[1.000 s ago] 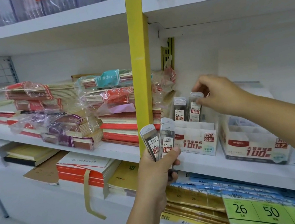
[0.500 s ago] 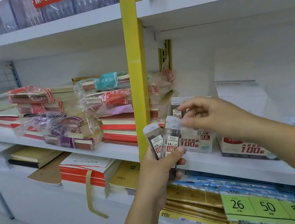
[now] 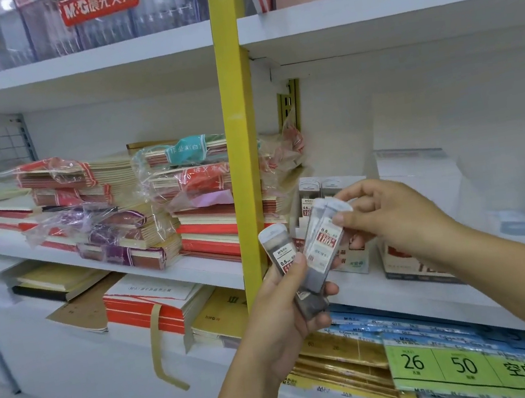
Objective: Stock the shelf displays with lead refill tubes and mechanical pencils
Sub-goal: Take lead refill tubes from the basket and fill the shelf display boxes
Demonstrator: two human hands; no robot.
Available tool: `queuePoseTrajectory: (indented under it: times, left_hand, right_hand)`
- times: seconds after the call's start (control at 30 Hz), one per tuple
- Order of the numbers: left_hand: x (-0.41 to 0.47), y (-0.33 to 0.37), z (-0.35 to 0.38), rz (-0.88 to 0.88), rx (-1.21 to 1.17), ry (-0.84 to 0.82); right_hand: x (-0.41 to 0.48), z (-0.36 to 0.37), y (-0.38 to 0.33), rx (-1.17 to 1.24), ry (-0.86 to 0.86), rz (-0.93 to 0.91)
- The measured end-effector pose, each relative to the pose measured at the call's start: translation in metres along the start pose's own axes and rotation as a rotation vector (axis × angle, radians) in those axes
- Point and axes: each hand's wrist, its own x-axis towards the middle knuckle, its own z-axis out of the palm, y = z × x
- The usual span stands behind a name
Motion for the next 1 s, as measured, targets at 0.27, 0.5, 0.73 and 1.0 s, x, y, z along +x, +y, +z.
queuePoseTrajectory:
  times: [0.27,0.5,0.73,1.0]
  left_hand:
    - [0.009,-0.005,-0.015,0.005,-0.026,0.117]
    - [0.014,-0.004,-0.026,0.067,0.031,0.242]
    - [0.016,-0.006,-0.025,0.077,0.050,0.240]
    - [0.016,-0.006,-0.024,0.072,0.061,0.221]
  right_hand:
    - [0.016,-0.009,-0.006,-0.076,0.072,-0.063]
    - [0.049,-0.045,-0.017,-0.294,0.345,-0.359]
    - [0.070,-0.028,0.004,-0.739,0.173,-0.380]
    - [0.083,-0.020,0.008,-0.974,0.209,-0.387]
